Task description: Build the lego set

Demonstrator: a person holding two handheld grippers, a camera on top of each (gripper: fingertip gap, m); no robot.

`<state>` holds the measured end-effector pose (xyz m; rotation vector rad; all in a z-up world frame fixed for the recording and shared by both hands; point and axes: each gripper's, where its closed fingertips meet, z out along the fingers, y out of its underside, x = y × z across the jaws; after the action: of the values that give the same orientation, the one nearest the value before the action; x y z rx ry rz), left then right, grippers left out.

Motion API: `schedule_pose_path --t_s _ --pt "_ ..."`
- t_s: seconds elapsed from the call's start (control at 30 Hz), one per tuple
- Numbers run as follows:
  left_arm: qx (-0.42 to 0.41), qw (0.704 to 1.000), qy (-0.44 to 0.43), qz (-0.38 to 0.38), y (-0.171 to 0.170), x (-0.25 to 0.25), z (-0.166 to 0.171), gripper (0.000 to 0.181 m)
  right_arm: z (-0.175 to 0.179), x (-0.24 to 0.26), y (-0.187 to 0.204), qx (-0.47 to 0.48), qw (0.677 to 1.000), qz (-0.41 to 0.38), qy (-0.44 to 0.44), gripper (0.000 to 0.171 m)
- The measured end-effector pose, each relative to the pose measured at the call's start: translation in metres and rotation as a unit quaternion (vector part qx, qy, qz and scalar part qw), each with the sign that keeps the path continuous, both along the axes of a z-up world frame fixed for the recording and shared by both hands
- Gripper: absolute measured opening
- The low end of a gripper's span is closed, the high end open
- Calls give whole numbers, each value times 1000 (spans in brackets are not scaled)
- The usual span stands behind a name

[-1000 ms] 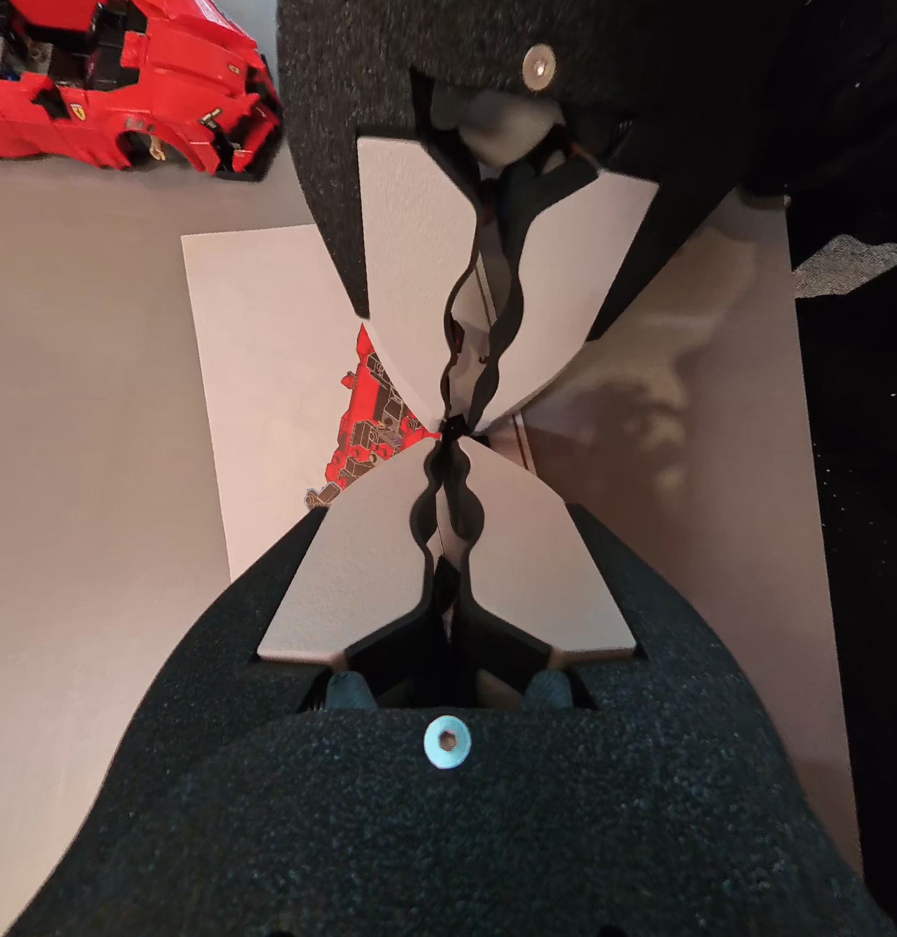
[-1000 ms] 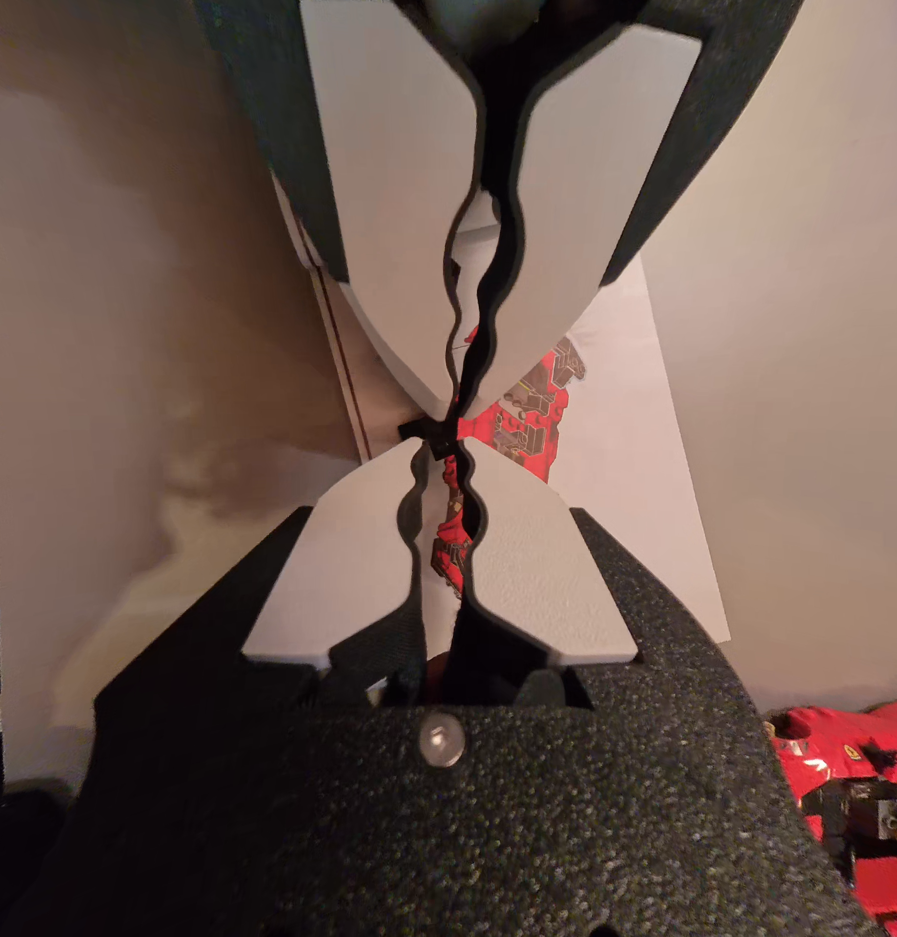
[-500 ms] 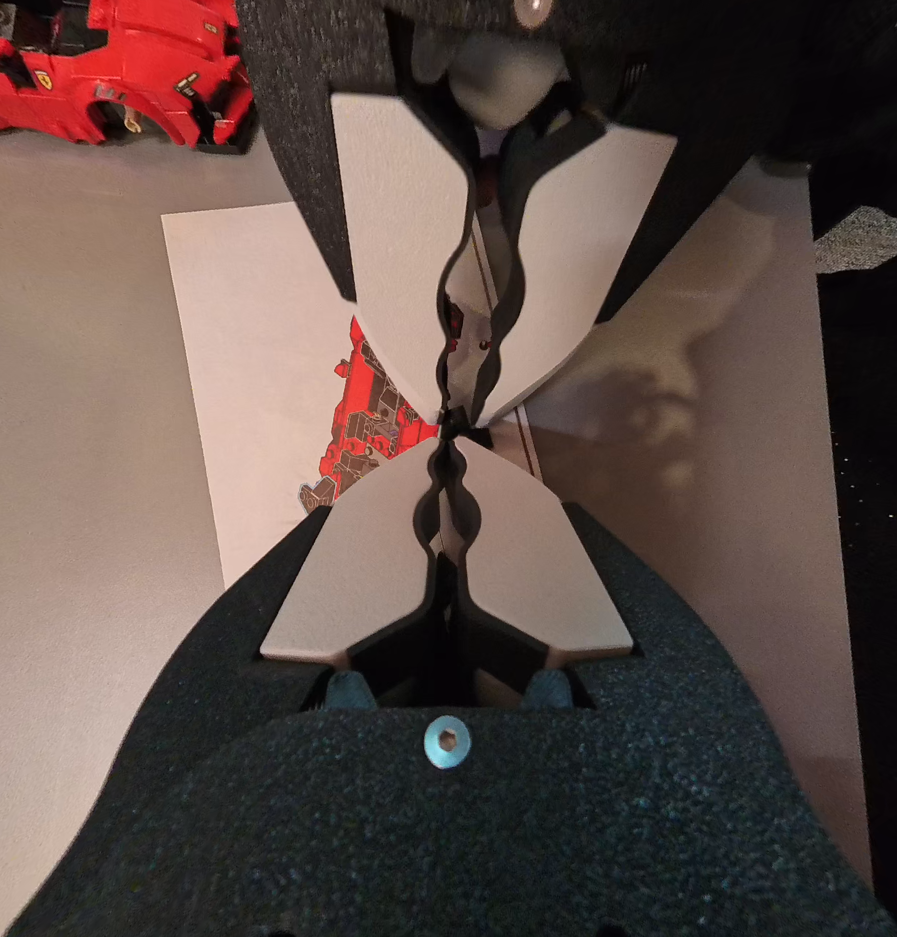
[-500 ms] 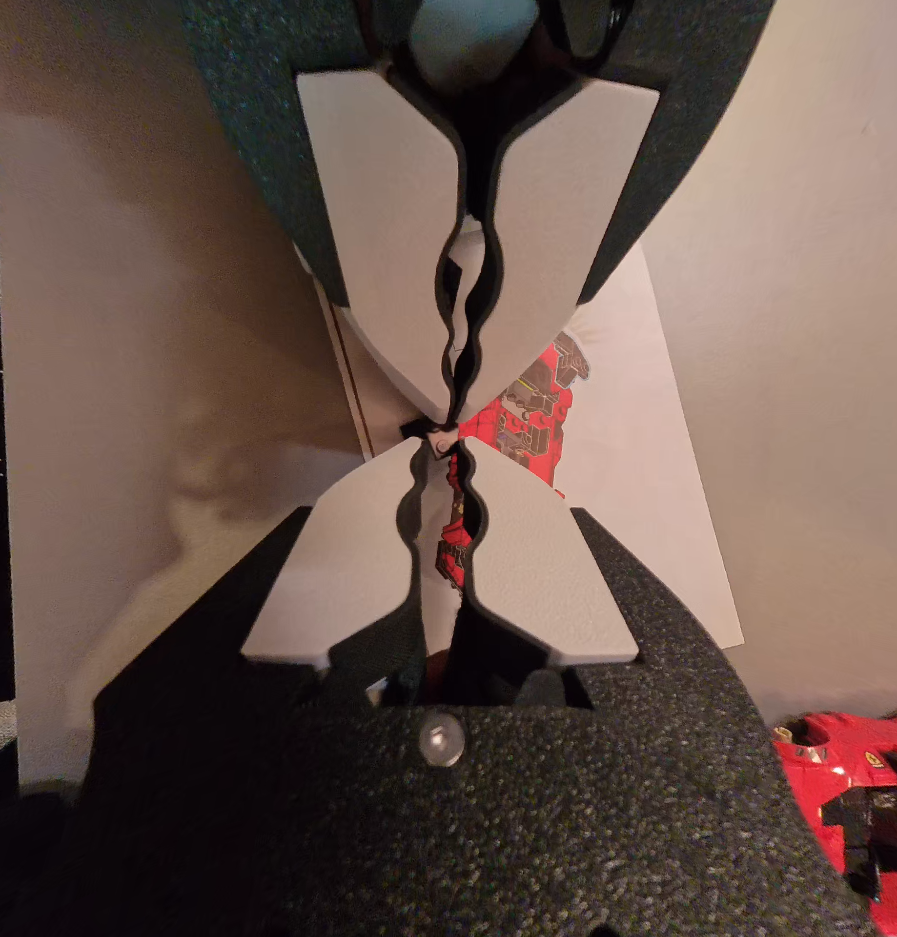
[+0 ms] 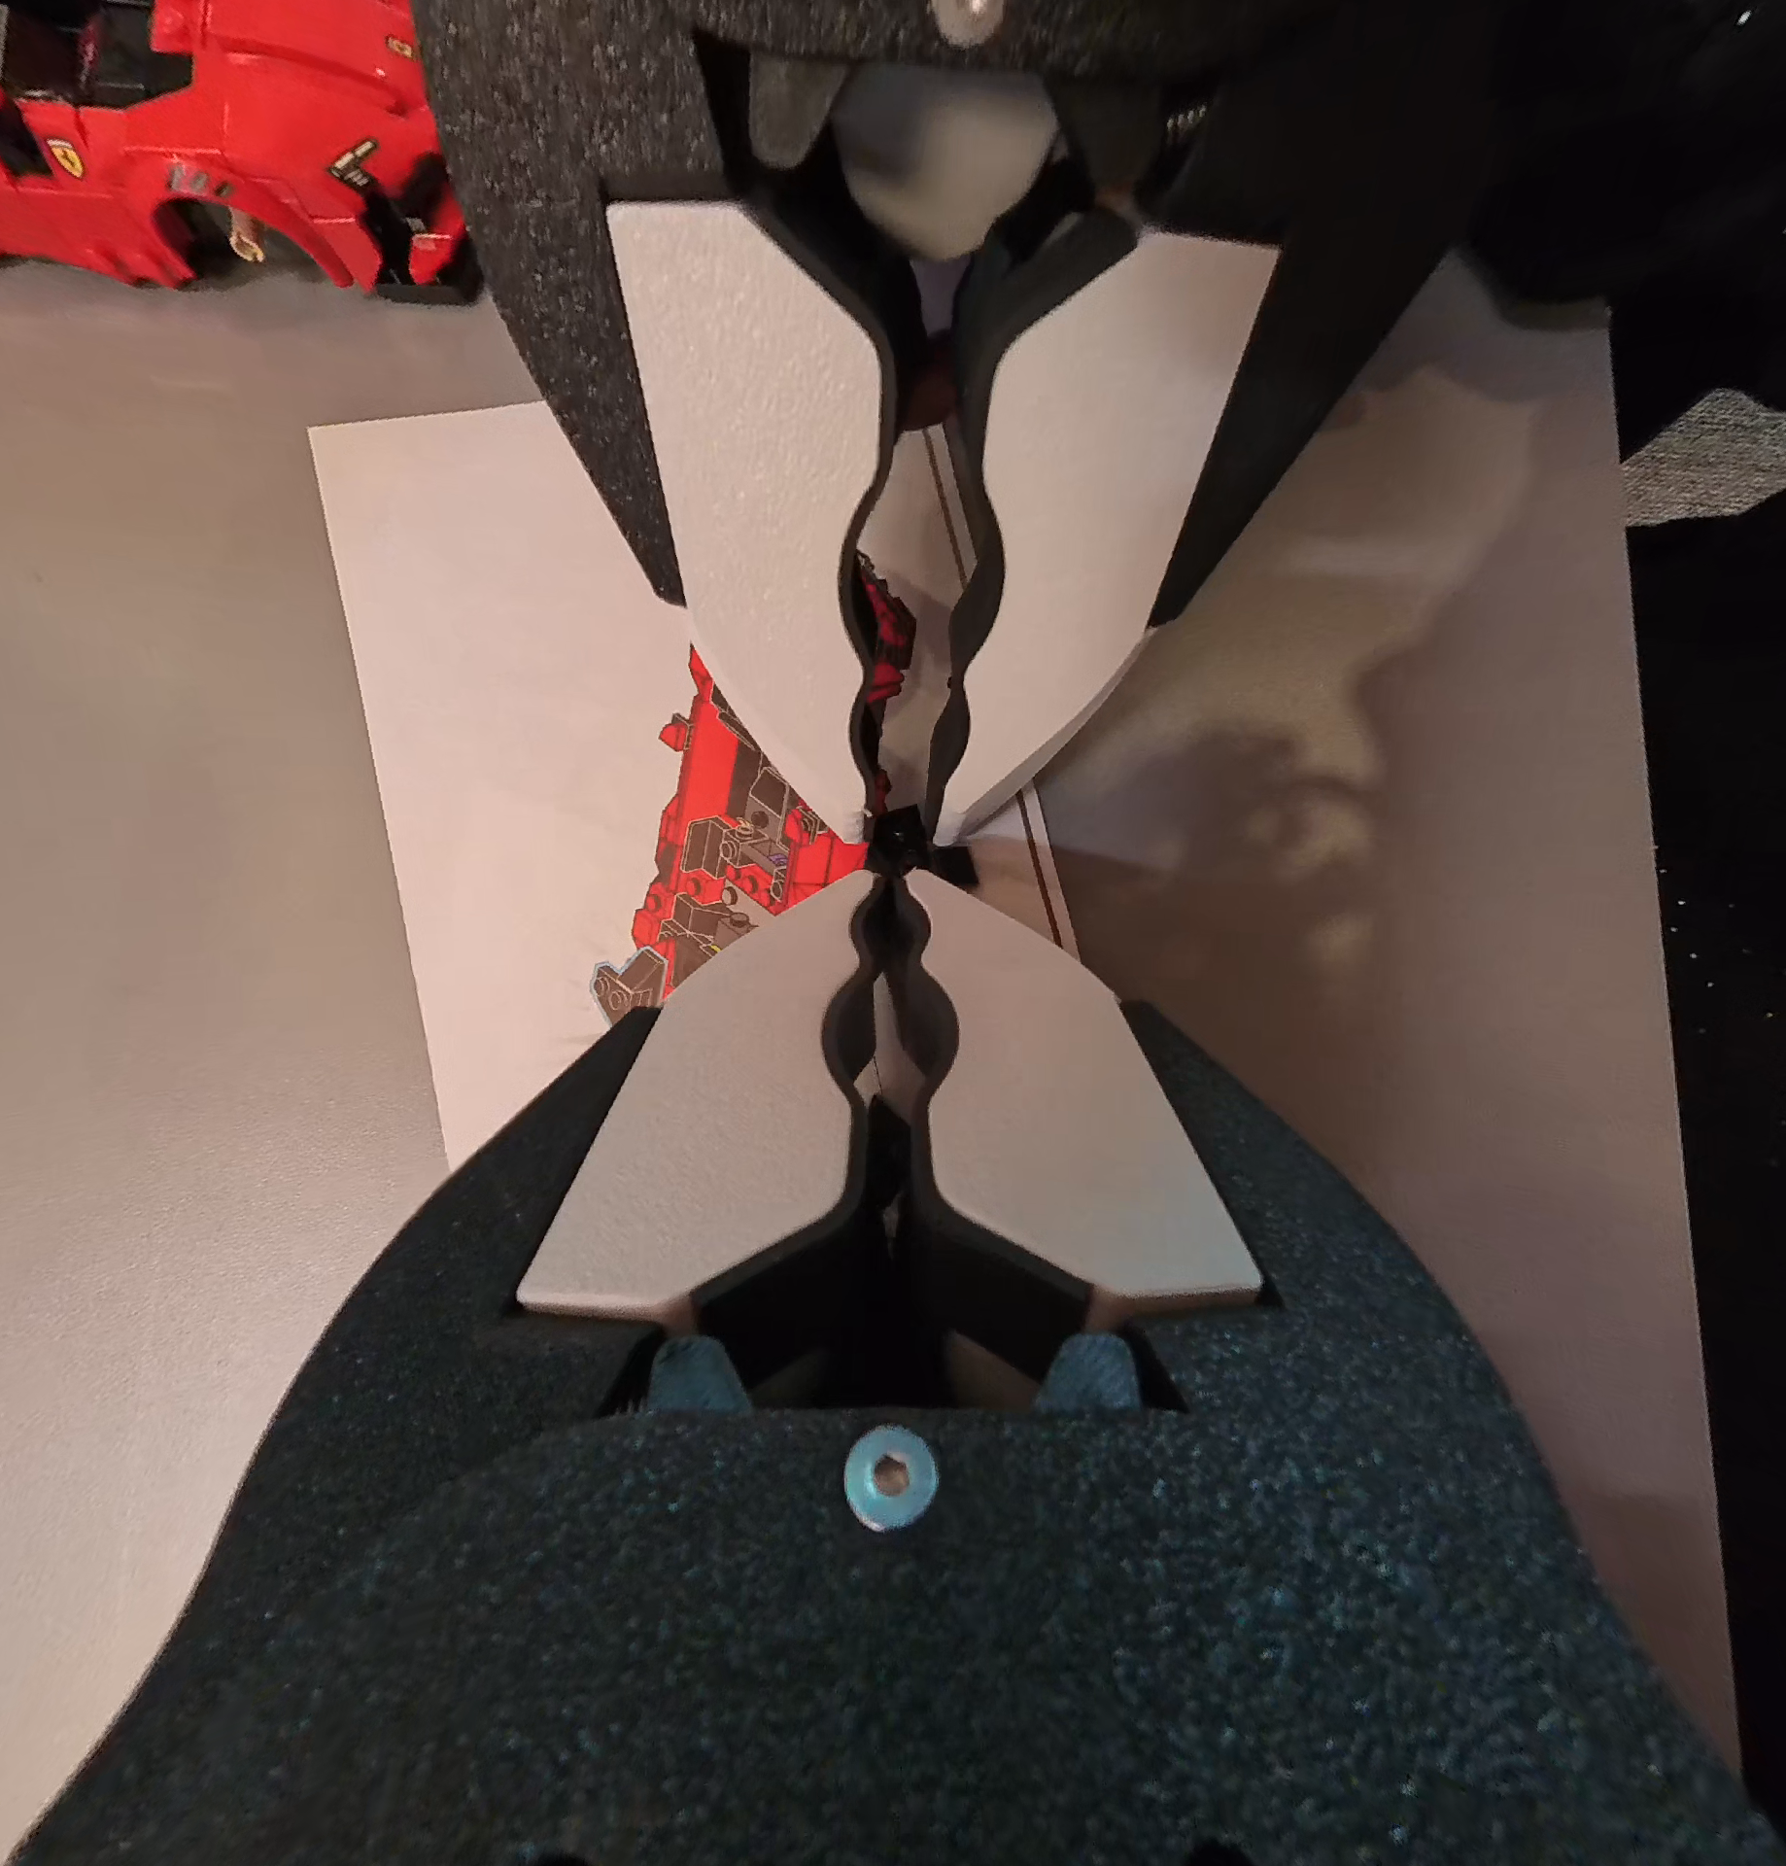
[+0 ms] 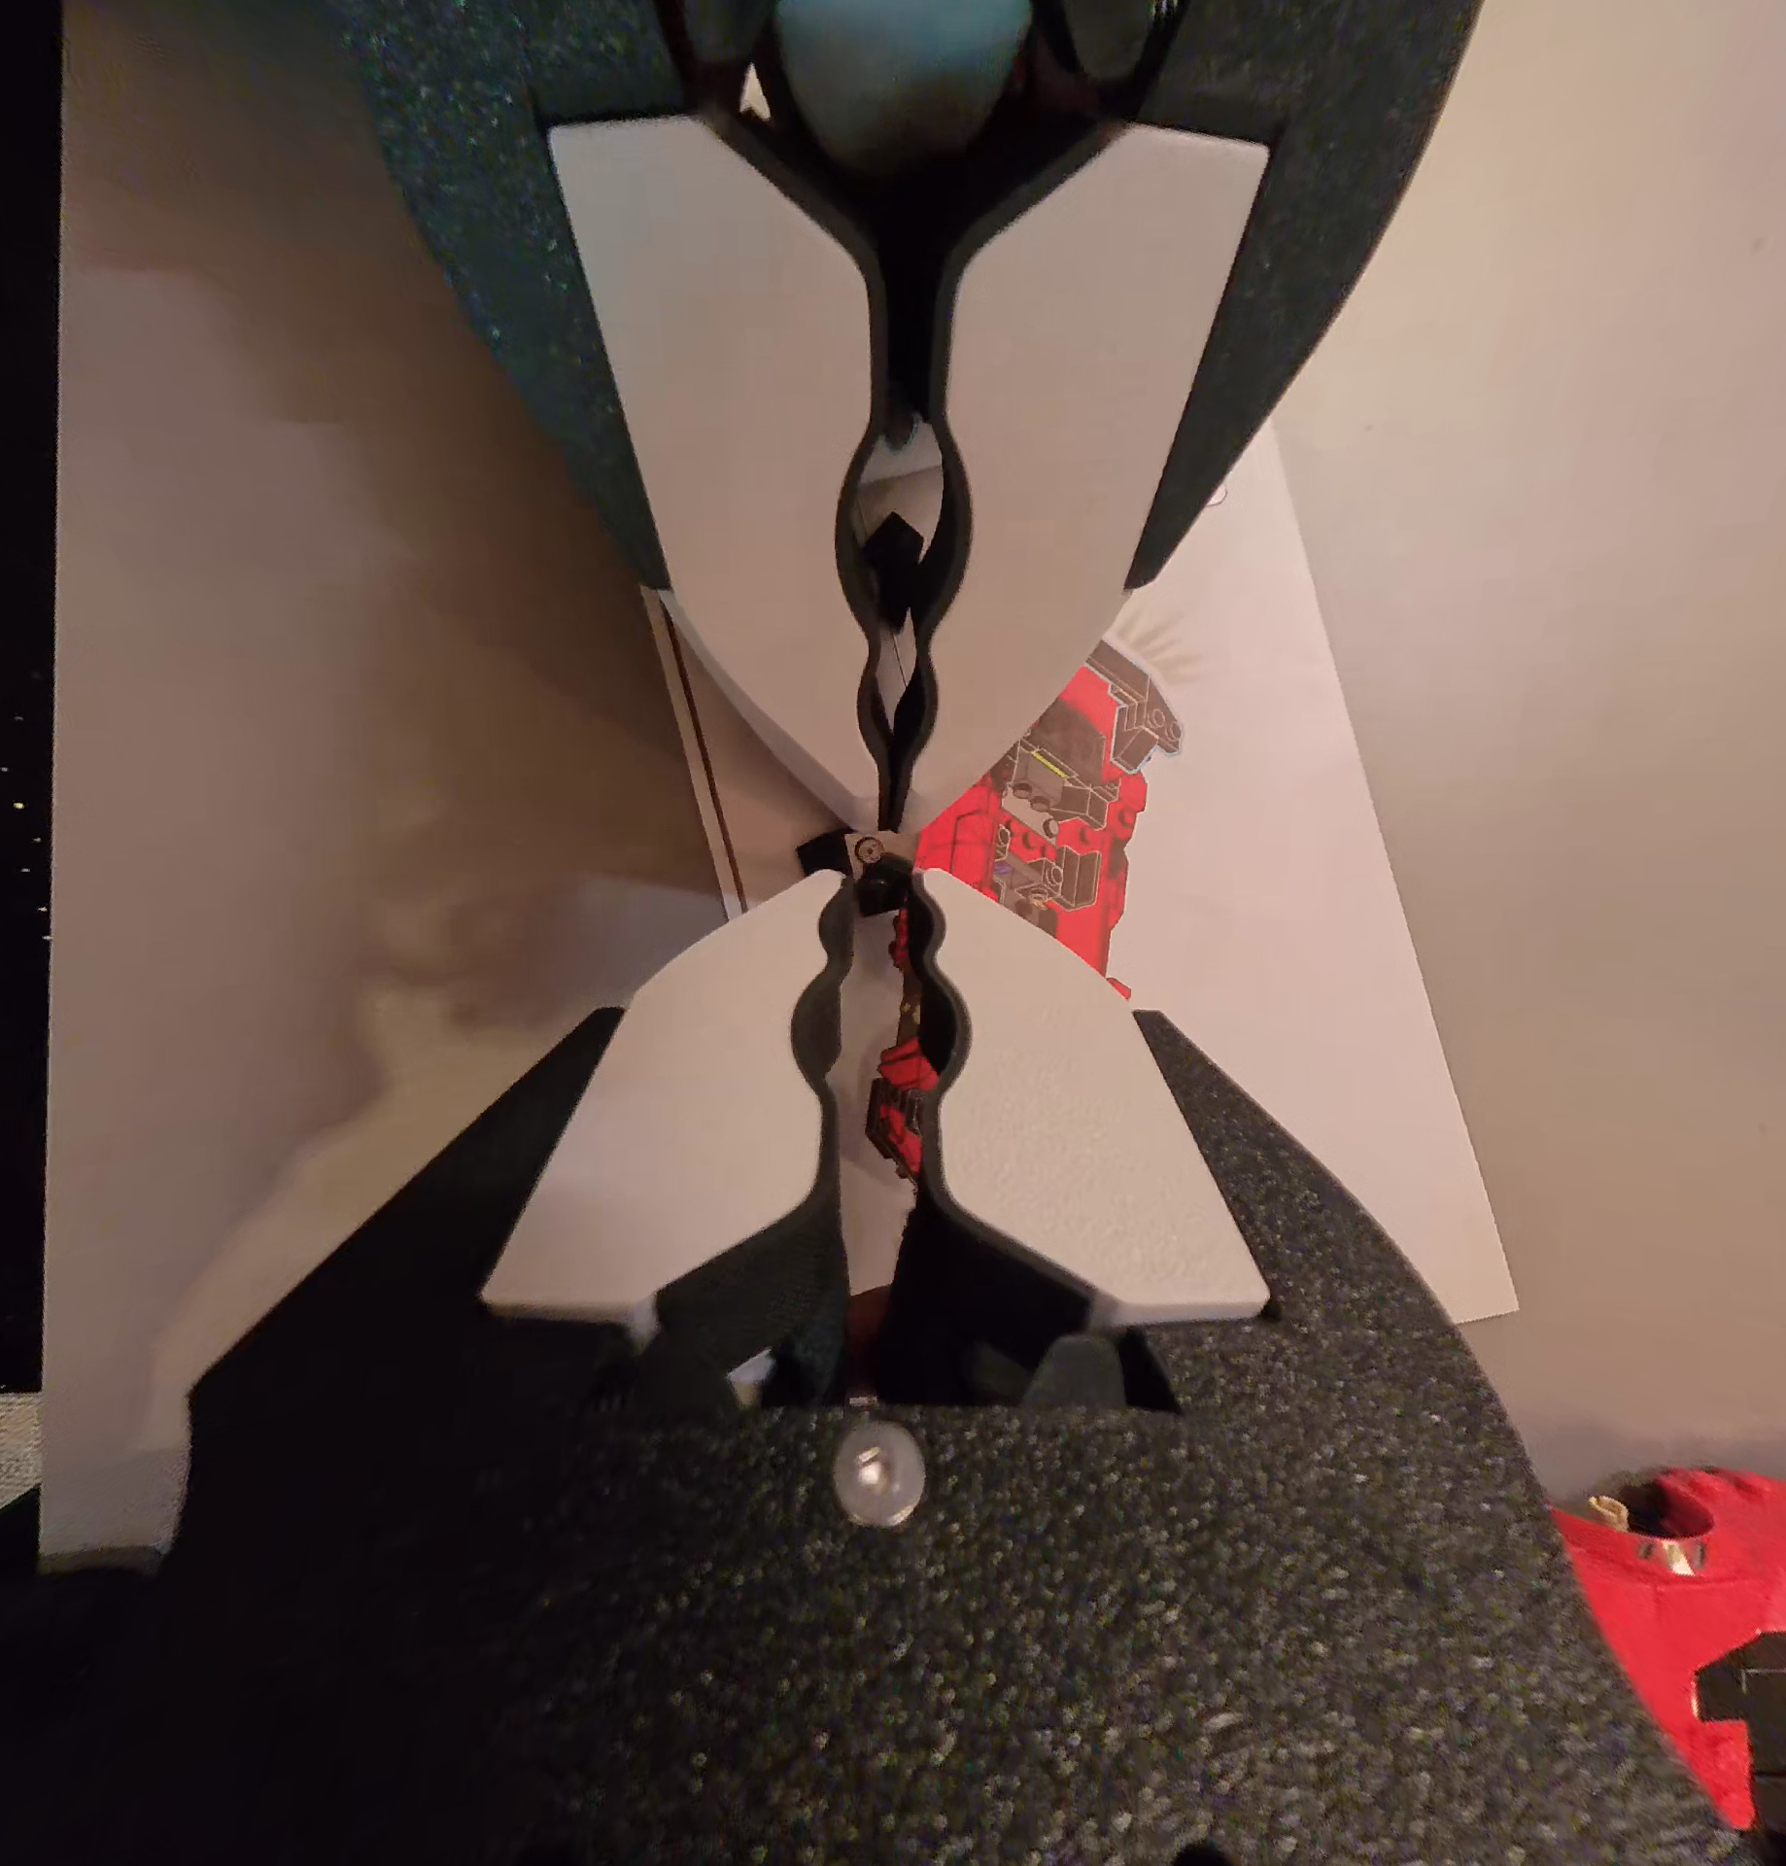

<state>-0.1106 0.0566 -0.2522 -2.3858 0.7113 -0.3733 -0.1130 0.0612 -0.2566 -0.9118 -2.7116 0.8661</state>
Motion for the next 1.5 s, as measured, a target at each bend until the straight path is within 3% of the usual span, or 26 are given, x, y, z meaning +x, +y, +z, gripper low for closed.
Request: schedule_pose_path --t_s 0.3,0.83,1.5 --pt "13 1000 -15 23 0 -10 9 1 2 2 -2 14 999 24 16 9" --pt "4 1000 -5 -6 0 2 0 0 2 3 -5 20 999 23 12 9" --pt "13 1000 9 -14 0 3 -1 0 6 1 -8 -28 999 -24 9 0"
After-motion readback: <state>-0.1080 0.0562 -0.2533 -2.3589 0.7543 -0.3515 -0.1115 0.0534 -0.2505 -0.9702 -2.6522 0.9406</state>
